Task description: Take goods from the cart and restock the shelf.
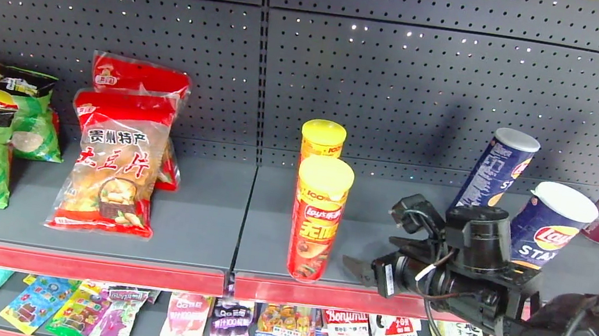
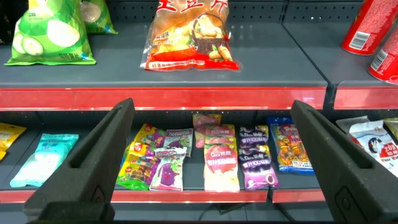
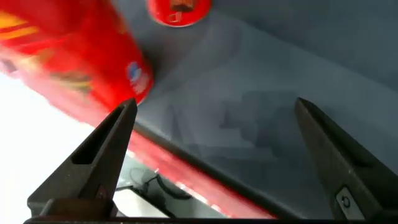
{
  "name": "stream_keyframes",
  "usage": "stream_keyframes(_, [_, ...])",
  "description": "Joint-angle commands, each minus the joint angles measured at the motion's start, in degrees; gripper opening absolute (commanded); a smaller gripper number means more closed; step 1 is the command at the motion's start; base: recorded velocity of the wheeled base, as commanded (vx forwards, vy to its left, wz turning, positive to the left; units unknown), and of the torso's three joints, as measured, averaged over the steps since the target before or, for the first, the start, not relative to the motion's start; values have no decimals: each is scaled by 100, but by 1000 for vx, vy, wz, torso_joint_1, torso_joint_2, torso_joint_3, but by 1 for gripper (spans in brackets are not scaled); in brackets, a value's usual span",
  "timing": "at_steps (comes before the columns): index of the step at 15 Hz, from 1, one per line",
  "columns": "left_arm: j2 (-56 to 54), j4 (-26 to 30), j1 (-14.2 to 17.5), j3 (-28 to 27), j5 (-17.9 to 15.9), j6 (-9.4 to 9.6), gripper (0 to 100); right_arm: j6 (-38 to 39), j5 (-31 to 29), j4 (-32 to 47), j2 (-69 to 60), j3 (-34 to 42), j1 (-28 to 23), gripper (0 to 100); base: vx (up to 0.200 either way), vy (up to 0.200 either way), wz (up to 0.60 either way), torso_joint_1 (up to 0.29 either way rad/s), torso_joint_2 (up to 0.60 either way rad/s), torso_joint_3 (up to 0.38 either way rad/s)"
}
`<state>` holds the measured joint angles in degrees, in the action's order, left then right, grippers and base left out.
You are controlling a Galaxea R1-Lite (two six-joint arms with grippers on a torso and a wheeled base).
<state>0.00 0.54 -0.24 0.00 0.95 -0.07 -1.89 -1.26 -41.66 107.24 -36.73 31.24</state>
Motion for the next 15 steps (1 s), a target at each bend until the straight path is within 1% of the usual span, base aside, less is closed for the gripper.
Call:
stream_keyframes(1, [9,-1,-2,0,2,-1,100,-4,-6,0,174,-36,-13,100,0,0,0,0,0,0])
stream_keyframes(4, [9,-1,-2,0,2,-1,100,-13,-33,0,377,-97,31,100,0,0,0,0,0,0])
stream_keyframes(8, [9,-1,-2,0,2,-1,100,-22,-138,17,640,-458,40,100,0,0,0,0,0,0])
stream_keyframes(11, [9,-1,-2,0,2,-1,100,-22,-121,290,711,-651,48,100,0,0,0,0,0,0])
stream_keyframes(15, [9,-1,-2,0,2,-1,100,-22,-121,325,825,-792,189,100,0,0,0,0,0,0])
